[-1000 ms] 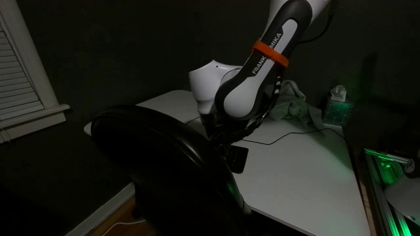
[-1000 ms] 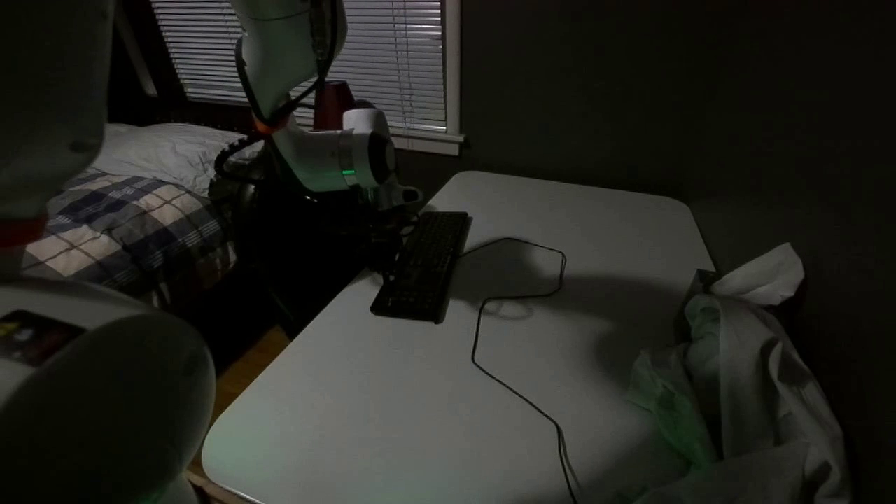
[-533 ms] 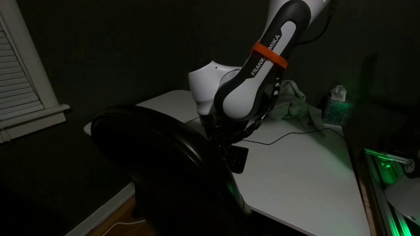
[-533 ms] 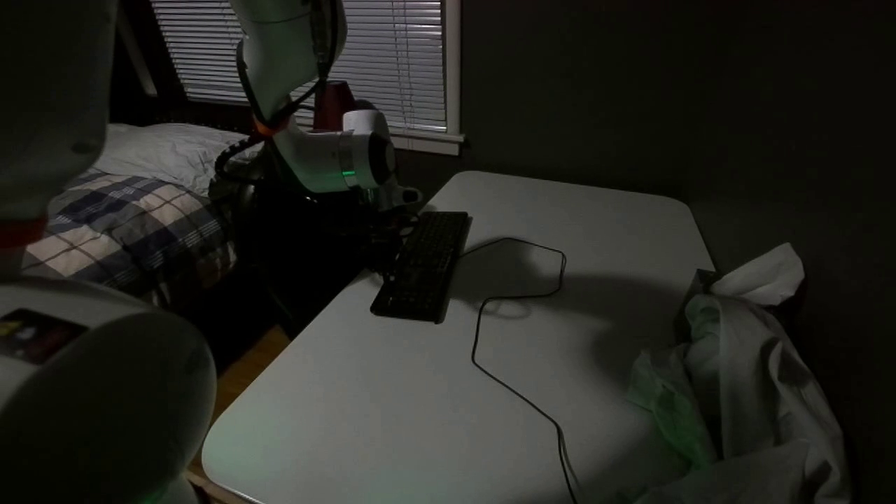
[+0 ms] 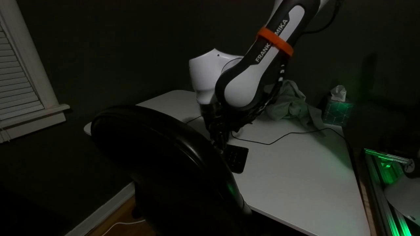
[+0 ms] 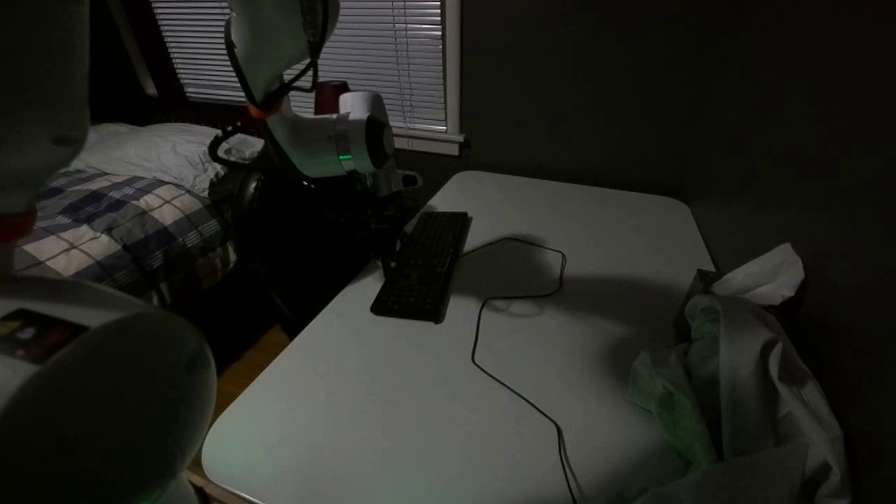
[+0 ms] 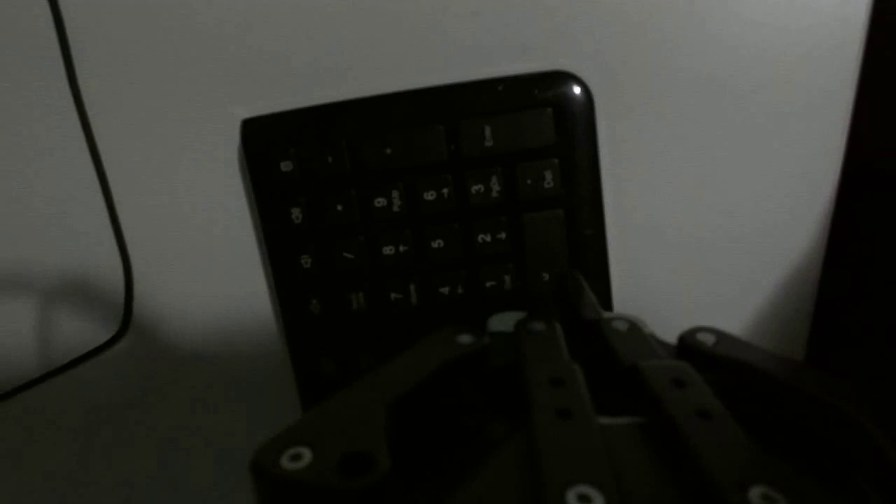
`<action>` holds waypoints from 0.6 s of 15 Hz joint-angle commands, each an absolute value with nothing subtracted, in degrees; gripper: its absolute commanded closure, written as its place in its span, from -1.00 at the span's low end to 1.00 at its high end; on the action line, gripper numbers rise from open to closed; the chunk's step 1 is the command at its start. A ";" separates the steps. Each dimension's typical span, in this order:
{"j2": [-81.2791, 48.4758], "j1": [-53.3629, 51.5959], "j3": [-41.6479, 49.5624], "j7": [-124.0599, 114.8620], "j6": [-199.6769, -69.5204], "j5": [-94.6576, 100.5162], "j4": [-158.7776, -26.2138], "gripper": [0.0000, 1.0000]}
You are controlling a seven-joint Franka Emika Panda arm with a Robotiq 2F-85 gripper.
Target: Press one of the buttons on the right side of the keyboard
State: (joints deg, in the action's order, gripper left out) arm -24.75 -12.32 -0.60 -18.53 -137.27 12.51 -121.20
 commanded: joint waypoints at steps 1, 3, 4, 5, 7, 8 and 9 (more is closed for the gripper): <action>-15.27 -11.82 -0.93 -19.02 -137.40 11.28 -128.36 0.19; -11.31 -11.33 -1.14 -19.10 -138.23 11.19 -131.25 -0.12; -9.02 -11.02 -1.26 -19.20 -138.72 11.17 -133.07 -0.25; -6.87 -10.72 -1.43 -19.22 -139.22 11.14 -134.76 -0.42; -2.40 -10.29 -1.71 -19.94 -140.39 11.78 -138.28 -0.72; -0.22 -10.13 -2.01 -20.17 -141.28 12.32 -140.12 -0.86; 1.68 -9.89 -2.42 -20.18 -141.90 12.29 -141.66 -0.99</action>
State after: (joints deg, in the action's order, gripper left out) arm -5.78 -10.98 -0.96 -18.93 -138.66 12.11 -134.38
